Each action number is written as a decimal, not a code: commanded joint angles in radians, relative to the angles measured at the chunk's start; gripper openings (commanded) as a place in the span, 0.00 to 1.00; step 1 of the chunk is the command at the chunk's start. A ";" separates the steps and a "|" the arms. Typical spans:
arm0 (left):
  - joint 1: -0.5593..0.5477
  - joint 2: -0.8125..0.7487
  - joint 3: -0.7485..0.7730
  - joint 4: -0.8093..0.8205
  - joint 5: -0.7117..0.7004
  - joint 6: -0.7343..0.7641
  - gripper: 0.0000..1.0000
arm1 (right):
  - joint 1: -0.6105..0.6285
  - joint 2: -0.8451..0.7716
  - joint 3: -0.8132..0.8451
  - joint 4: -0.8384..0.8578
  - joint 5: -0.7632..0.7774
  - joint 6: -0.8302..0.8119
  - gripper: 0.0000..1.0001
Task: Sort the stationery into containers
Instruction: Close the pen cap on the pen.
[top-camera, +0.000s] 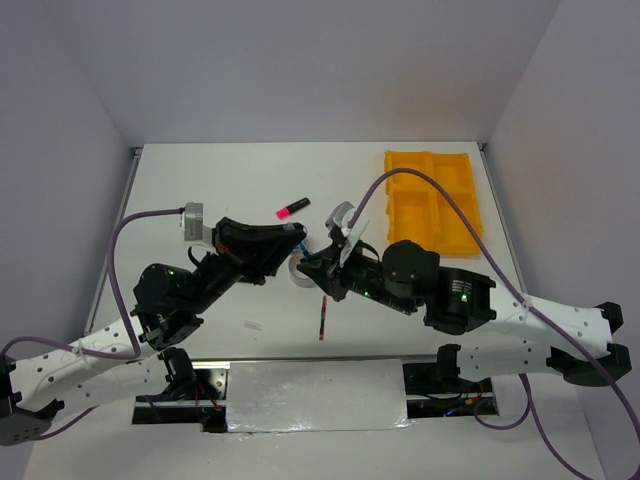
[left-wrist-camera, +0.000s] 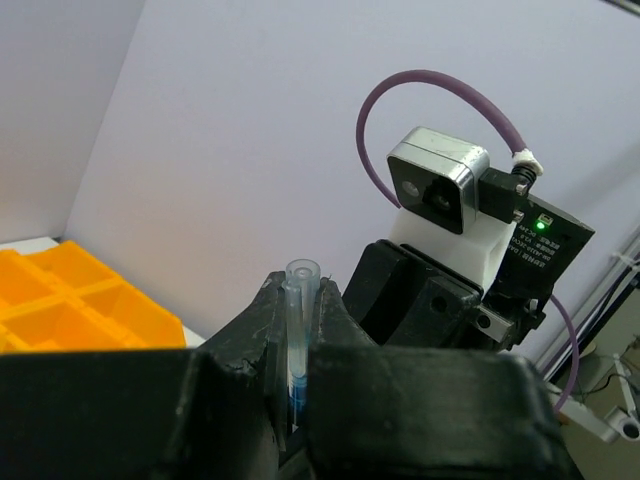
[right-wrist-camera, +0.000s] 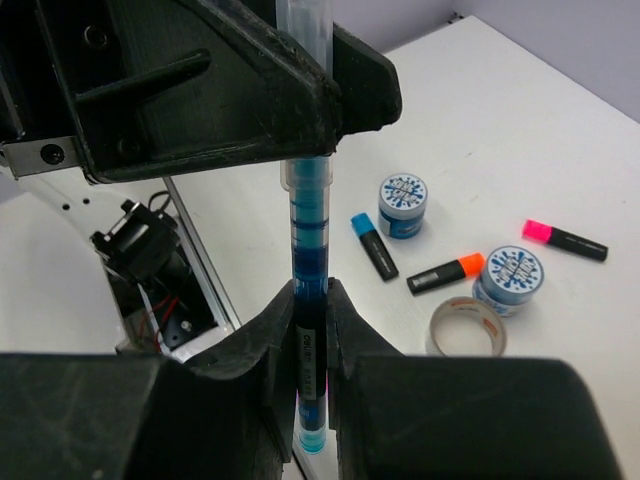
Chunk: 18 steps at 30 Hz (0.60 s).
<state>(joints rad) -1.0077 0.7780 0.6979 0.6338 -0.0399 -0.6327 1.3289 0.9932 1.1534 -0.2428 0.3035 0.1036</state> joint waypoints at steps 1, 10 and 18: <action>-0.071 0.110 -0.130 -0.347 0.126 0.010 0.00 | -0.023 -0.004 0.218 0.340 -0.047 -0.074 0.00; -0.097 0.037 -0.051 -0.523 -0.057 0.011 0.18 | -0.034 -0.031 0.021 0.384 -0.101 -0.007 0.00; -0.098 0.018 0.265 -0.712 -0.179 0.125 0.86 | -0.033 -0.042 -0.208 0.413 -0.103 0.087 0.00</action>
<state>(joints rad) -1.0889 0.7956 0.8680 0.0956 -0.2428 -0.5625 1.2934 0.9707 0.9463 -0.0460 0.2073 0.1520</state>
